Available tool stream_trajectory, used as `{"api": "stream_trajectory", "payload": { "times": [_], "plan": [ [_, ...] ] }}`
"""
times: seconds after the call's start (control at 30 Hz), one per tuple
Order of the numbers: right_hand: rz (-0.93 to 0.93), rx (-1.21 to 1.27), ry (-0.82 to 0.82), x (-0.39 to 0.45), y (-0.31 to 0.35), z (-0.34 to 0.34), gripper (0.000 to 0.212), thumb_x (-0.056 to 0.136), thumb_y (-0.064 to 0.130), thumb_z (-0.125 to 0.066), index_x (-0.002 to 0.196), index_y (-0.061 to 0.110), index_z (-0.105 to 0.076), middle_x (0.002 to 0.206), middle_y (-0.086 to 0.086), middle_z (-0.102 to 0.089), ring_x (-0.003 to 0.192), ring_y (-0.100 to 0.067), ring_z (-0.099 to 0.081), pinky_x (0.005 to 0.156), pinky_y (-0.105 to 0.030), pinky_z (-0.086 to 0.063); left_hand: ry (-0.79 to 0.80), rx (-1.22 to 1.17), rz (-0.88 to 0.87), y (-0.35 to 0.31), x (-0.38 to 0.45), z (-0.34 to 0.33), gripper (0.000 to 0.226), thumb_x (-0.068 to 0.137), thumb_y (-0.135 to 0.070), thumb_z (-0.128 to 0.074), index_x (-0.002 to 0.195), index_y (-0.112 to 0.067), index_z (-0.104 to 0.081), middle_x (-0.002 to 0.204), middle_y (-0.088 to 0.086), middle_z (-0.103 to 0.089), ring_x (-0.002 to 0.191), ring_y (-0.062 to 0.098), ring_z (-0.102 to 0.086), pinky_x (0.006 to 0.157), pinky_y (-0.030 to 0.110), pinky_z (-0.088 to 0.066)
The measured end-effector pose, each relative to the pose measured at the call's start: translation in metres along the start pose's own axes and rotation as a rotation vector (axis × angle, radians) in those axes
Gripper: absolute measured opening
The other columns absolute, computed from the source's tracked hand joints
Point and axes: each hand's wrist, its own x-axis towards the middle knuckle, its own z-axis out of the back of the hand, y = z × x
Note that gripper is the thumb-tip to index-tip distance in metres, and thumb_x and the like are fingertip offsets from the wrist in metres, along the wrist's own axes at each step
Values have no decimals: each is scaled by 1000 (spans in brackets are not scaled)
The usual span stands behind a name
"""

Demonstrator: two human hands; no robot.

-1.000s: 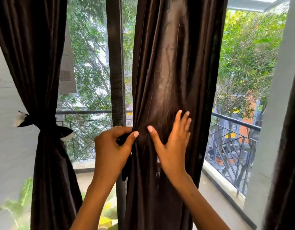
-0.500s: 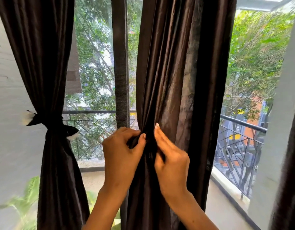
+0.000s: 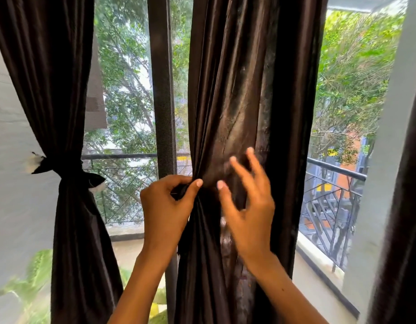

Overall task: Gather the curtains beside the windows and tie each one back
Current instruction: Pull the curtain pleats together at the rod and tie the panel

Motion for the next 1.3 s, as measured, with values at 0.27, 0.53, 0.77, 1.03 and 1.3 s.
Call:
{"api": "stream_trajectory", "payload": {
  "times": [0.27, 0.53, 0.77, 1.03, 1.3],
  "plan": [
    [-199, 3, -80, 24, -14, 7, 40, 77, 0, -73, 114, 16, -69, 97, 15, -68, 87, 12, -63, 82, -19, -54, -2, -26, -45, -2, -7, -8, 5, 74, -15, -79, 77, -16, -74, 68, -17, -63, 71, -9, -62, 64, 7, -45],
    [-11, -150, 82, -27, -5, 11, 48, 73, 0, -61, 115, 19, -69, 96, 7, -61, 85, -15, -62, 73, -26, -50, -12, 28, -149, -3, -12, -17, 9, 72, -21, -71, 75, -13, -73, 71, -6, -67, 69, 3, -62, 64, 19, -48],
    [36, -125, 223, -27, -6, 9, 50, 76, 2, -55, 122, 18, -64, 102, 3, -57, 89, -10, -60, 70, -32, -54, 17, 1, -168, -2, -15, -20, 15, 80, -25, -67, 81, -13, -76, 75, -4, -69, 70, 2, -62, 66, 19, -47],
    [-8, 27, 223, 1, -20, 13, 37, 83, 39, -60, 114, 22, -69, 126, 1, -53, 120, -9, -51, 101, -31, -44, 6, 7, -80, -1, -5, -19, 3, 78, -16, -76, 79, -19, -75, 70, -16, -66, 70, -6, -62, 65, 9, -44],
    [-475, 313, 179, 40, -40, 2, 102, 58, 58, -80, 142, 21, -34, 131, -5, -58, 116, -6, -57, 100, -25, -45, 124, -178, 70, -4, -2, -13, 18, 76, -14, -76, 72, -32, -73, 71, -16, -72, 70, 2, -68, 69, 26, -55]
  ]
}}
